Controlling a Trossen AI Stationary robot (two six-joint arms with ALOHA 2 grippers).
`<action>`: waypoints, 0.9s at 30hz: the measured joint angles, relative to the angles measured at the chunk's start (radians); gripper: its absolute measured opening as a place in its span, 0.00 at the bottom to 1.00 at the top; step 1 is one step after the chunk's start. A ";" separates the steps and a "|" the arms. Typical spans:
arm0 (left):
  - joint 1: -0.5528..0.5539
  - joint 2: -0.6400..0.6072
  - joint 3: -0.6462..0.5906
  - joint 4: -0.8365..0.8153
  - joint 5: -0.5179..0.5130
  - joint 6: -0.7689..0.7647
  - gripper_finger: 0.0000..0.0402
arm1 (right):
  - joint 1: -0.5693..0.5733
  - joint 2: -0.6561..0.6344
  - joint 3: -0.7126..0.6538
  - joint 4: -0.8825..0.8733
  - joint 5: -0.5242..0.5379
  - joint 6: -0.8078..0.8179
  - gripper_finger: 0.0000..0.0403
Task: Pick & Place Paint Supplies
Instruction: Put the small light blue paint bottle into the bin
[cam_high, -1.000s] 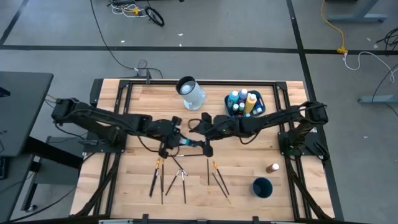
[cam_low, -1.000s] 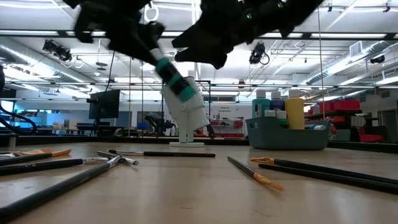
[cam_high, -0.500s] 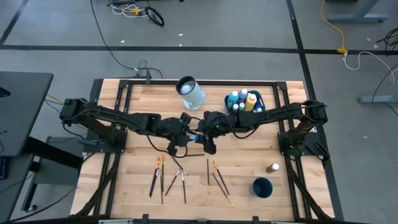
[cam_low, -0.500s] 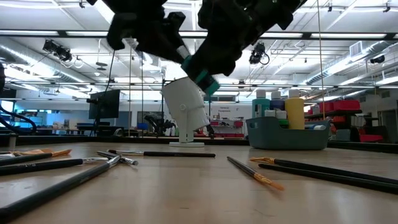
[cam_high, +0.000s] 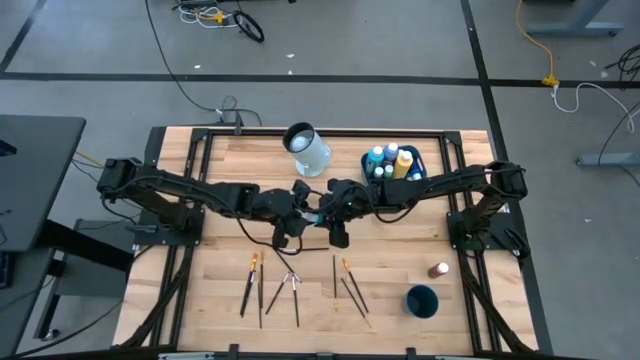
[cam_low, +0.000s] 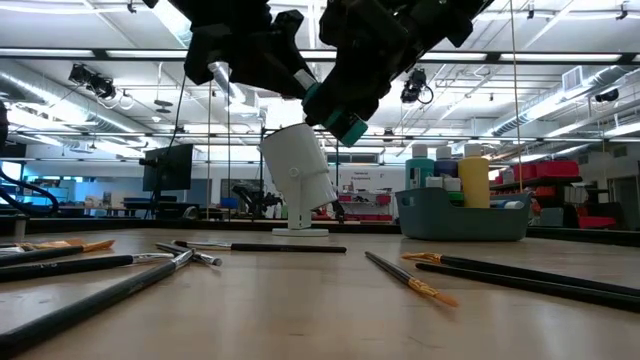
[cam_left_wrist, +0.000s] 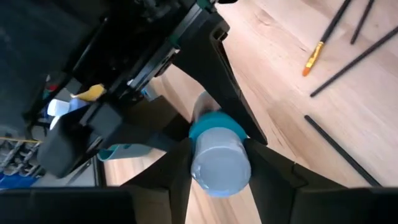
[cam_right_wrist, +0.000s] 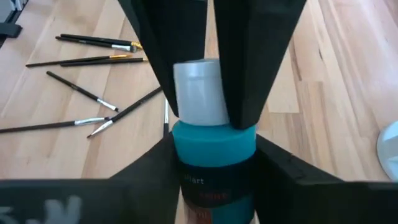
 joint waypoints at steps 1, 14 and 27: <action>-0.001 0.000 0.000 0.004 -0.016 -0.005 0.38 | 0.000 -0.001 0.001 -0.010 0.001 0.009 0.34; 0.049 -0.121 0.002 0.152 -0.096 -0.085 0.52 | 0.000 -0.027 -0.001 -0.243 0.328 0.185 0.35; 0.288 -0.259 0.001 0.152 -0.093 -0.223 0.49 | 0.000 -0.399 -0.260 -0.174 0.613 0.179 0.37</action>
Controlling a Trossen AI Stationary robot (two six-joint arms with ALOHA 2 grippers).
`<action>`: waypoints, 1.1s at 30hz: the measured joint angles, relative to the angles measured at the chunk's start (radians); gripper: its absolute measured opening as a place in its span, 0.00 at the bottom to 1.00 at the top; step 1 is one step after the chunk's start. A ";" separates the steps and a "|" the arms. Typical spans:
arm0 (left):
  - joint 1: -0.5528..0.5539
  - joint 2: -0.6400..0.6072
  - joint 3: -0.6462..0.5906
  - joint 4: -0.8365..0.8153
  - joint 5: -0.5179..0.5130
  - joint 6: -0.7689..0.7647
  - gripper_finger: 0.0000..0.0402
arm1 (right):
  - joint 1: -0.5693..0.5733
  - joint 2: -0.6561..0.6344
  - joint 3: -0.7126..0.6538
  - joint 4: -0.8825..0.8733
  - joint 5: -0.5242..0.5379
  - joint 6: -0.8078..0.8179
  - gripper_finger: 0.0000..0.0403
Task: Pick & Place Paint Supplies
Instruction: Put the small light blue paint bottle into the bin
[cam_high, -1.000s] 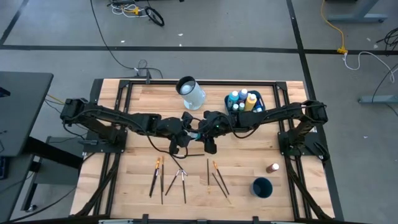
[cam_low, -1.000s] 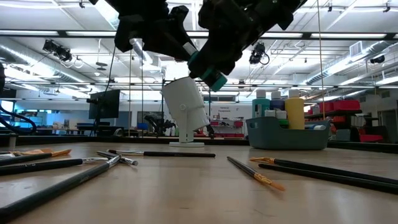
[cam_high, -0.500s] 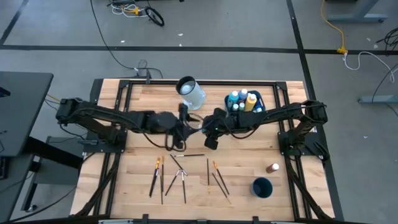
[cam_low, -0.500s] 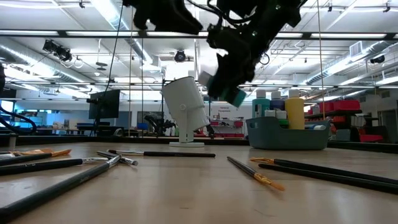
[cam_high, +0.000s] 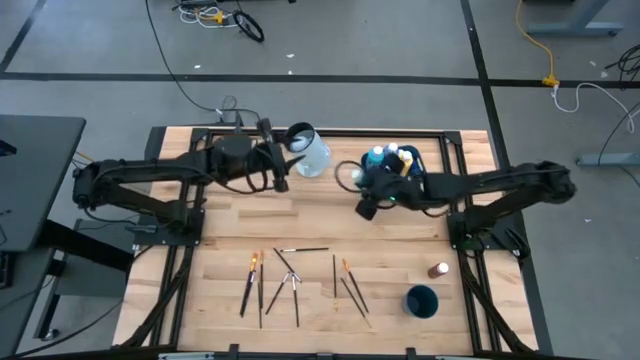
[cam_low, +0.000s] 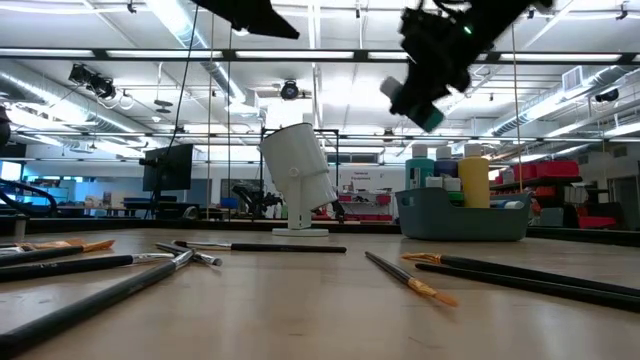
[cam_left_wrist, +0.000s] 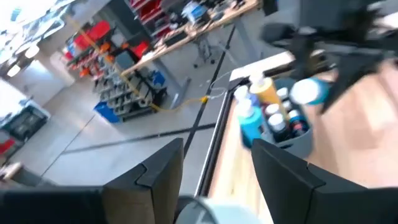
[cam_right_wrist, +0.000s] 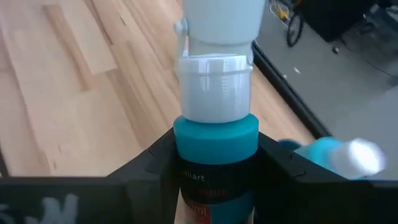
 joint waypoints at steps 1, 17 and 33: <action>0.012 0.001 0.000 -0.003 0.001 0.000 0.49 | -0.005 -0.026 -0.068 0.085 0.001 -0.002 0.37; 0.112 0.015 0.000 -0.008 0.165 -0.021 0.49 | -0.215 -0.068 -0.576 0.843 -0.082 0.017 0.39; 0.112 0.015 0.000 -0.011 0.181 -0.030 0.49 | -0.229 0.129 -0.577 1.057 -0.109 -0.038 0.39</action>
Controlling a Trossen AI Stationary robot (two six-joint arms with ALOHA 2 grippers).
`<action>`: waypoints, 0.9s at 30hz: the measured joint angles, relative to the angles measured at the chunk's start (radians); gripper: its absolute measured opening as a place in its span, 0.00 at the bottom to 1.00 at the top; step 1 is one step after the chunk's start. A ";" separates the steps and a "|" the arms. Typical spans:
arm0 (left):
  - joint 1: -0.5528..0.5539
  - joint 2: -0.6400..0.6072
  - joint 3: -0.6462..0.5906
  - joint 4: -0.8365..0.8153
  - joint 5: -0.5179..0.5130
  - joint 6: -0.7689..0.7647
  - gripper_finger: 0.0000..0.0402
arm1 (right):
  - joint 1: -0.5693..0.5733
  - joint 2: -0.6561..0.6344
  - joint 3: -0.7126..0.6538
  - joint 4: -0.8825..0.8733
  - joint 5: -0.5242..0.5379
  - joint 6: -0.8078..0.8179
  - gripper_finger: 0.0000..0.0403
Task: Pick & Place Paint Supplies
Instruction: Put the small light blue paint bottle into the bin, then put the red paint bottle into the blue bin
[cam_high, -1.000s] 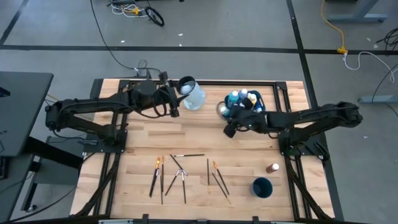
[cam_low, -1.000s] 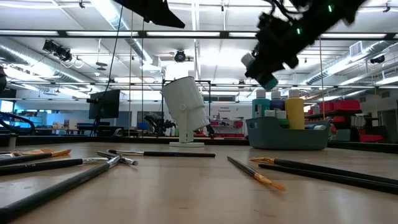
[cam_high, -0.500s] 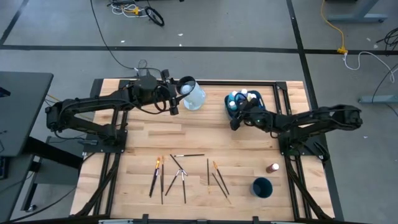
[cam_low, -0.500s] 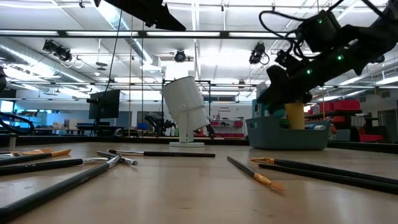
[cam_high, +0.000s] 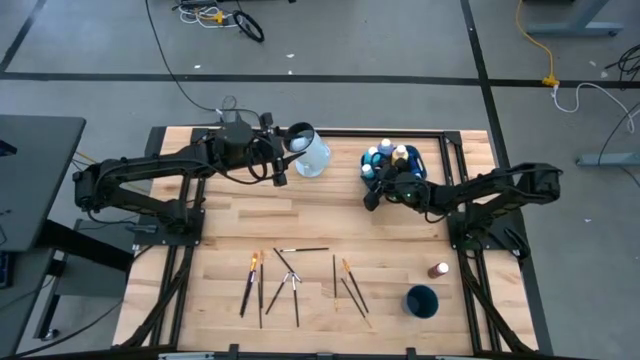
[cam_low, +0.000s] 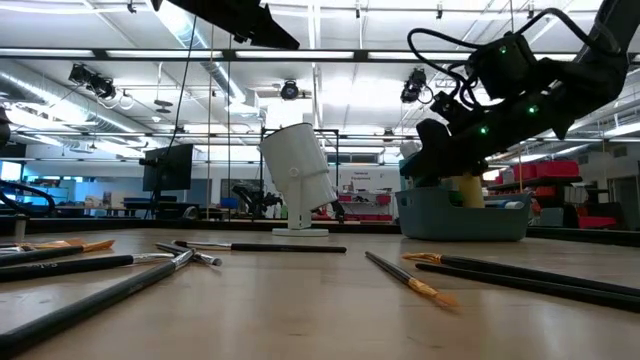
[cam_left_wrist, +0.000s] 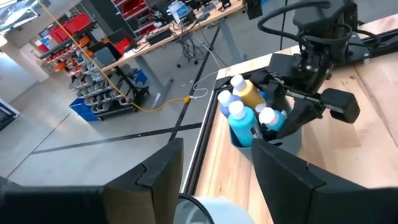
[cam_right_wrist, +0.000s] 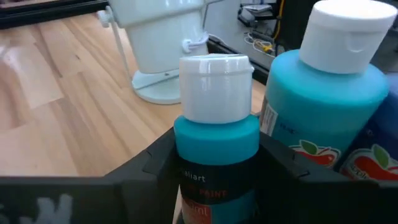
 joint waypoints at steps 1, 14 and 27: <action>0.000 0.000 0.000 0.000 0.000 0.003 0.49 | 0.000 0.003 0.000 0.006 0.008 0.000 0.39; 0.000 0.000 0.000 -0.032 0.000 0.009 0.49 | 0.000 0.006 -0.004 0.051 0.074 -0.033 0.49; 0.000 0.000 0.000 -0.032 -0.001 0.009 0.49 | 0.015 -0.036 -0.003 0.104 0.070 -0.138 0.49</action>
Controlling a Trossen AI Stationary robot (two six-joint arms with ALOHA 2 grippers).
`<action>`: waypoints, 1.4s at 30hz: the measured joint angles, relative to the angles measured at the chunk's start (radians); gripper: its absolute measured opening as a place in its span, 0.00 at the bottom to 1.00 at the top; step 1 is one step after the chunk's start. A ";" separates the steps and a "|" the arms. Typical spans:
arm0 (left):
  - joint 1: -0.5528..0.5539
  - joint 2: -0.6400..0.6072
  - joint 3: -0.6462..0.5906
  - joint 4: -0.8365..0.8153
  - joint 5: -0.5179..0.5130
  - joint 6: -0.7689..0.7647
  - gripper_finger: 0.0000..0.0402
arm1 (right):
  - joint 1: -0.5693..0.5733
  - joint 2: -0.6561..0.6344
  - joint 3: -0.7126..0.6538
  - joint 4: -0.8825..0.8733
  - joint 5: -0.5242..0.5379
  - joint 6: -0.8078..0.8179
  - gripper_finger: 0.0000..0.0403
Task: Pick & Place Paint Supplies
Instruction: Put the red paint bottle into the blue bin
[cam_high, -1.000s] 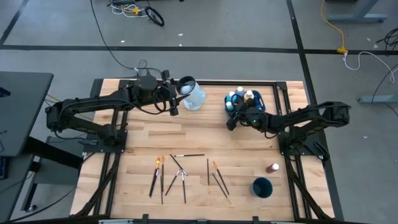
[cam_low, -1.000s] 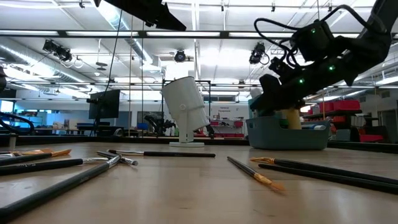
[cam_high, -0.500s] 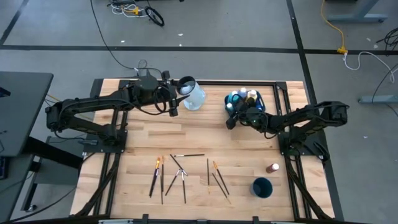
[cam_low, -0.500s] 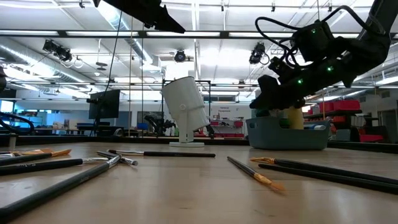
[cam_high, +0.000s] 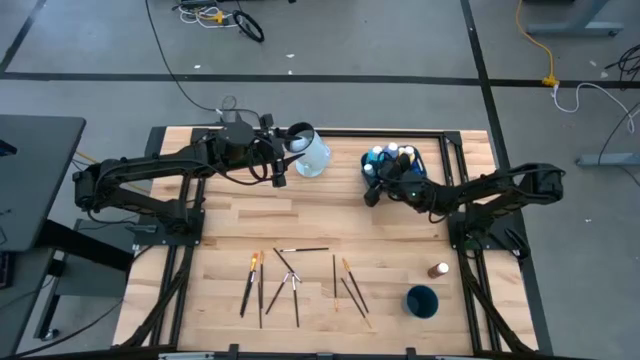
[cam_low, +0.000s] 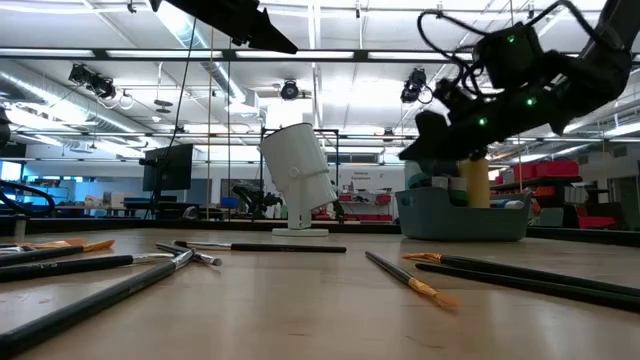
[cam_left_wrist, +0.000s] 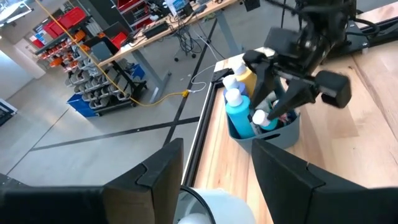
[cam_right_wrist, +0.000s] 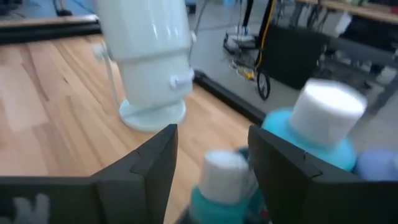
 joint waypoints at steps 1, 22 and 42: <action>0.000 0.000 0.000 0.000 0.000 0.000 0.49 | 0.006 -0.020 0.000 0.000 -0.001 -0.013 0.49; 0.000 0.000 0.000 0.023 0.000 -0.119 0.49 | 0.330 -0.393 0.541 -1.471 -0.420 0.035 0.49; 0.000 0.000 0.000 0.000 0.001 -0.228 0.49 | 0.698 -0.149 0.607 -2.038 -0.761 0.450 0.49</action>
